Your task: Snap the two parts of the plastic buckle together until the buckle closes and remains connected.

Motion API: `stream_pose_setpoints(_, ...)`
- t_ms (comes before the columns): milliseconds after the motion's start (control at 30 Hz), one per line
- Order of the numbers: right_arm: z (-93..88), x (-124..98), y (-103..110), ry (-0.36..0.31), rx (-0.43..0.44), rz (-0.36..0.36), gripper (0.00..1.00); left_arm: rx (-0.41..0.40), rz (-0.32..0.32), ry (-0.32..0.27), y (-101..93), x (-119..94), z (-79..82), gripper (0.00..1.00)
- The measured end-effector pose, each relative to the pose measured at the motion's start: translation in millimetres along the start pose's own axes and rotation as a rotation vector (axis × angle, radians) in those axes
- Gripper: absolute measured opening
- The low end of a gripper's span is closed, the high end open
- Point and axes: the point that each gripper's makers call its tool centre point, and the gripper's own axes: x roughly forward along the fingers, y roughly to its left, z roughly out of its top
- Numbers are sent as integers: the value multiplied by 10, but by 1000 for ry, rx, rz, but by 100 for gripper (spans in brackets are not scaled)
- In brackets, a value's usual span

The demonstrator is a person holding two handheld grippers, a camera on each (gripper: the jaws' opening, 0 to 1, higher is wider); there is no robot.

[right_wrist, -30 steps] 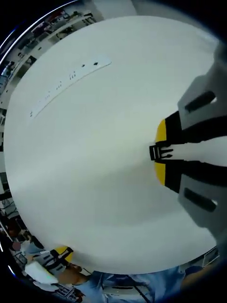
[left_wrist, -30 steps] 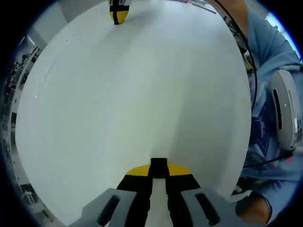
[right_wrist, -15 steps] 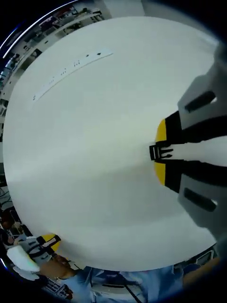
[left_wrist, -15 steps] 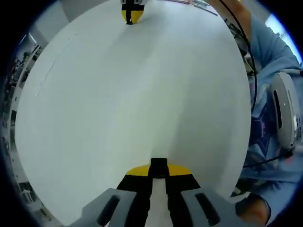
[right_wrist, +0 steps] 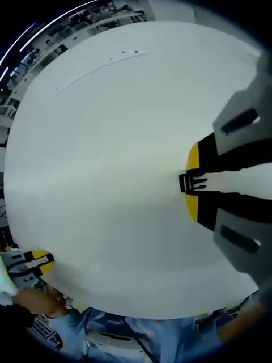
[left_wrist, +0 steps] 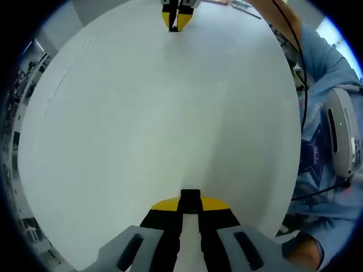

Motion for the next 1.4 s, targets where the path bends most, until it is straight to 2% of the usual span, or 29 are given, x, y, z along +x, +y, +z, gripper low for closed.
stream_pose_setpoints(400,92,16,457,7,-120,-1,11,-13,-2,-13,-23,6,5,10)
stream_pose_setpoints(600,152,9,713,-10,-179,25,11,-17,-6,-18,-39,8,10,10)
stream_pose_setpoints(700,171,3,798,11,-228,-1,11,-13,-6,-16,-42,7,13,10)
stream_pose_setpoints(767,181,-5,895,23,-264,13,11,-14,-7,-13,-46,6,13,10)
stream_pose_setpoints(967,207,-15,985,34,-313,14,11,-13,-7,-8,-46,5,14,10)
stream_pose_setpoints(1167,234,-13,1125,38,-390,49,11,-16,-7,-12,-46,3,15,10)
stream_pose_setpoints(1400,242,-7,1127,48,-436,46,11,-18,-7,-10,-51,5,20,10)
